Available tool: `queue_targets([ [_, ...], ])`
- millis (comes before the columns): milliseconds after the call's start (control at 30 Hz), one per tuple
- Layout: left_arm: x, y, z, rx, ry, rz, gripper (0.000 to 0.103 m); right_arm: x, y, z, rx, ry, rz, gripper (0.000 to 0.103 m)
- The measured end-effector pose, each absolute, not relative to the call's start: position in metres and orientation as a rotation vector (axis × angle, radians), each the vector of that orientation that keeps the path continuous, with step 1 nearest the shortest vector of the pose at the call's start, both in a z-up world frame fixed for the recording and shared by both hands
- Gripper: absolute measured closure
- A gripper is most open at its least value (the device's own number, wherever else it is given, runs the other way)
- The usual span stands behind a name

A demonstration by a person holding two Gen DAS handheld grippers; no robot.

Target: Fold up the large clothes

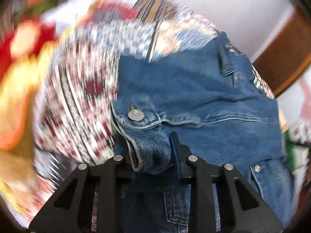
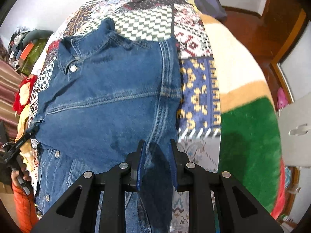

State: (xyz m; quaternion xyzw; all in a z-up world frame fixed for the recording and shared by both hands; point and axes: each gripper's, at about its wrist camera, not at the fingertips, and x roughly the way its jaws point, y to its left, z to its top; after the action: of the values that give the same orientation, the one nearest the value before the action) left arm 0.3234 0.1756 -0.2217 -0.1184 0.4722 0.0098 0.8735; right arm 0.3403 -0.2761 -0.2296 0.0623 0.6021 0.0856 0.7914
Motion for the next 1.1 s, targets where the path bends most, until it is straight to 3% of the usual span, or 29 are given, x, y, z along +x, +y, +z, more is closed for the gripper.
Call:
queue_targets([
  [233, 0.321, 0.151, -0.162, 0.002, 0.773, 0.055, 0.075, 0.364, -0.246, -0.212, -0.022, 1.202, 0.202, 0.084],
  [433, 0.339, 0.168, -0.221, -0.04, 0.971, 0.075, 0.072, 0.376, -0.222, -0.247, -0.194, 1.245, 0.181, 0.084],
  [567, 0.329, 0.179, -0.257, -0.097, 1.054, 0.094, 0.057, 0.371, -0.223, -0.255, -0.226, 1.209, 0.211, 0.084],
  [800, 0.318, 0.183, -0.255, -0.081, 1.051, 0.136, 0.036, 0.365, -0.226, -0.256, -0.232, 1.191, 0.221, 0.084],
  [967, 0.305, 0.185, -0.247, -0.073, 1.057, 0.133, 0.033, 0.354, -0.219, -0.253, -0.338, 1.165, 0.147, 0.084],
  [1067, 0.3, 0.185, -0.242, -0.076, 1.057, 0.133, 0.031, 0.349, -0.225, -0.256, -0.38, 1.161, 0.115, 0.069],
  [1100, 0.298, 0.186, -0.242, -0.073, 1.06, 0.135, 0.03, 0.348, -0.229, -0.258, -0.371, 1.164, 0.108, 0.055],
])
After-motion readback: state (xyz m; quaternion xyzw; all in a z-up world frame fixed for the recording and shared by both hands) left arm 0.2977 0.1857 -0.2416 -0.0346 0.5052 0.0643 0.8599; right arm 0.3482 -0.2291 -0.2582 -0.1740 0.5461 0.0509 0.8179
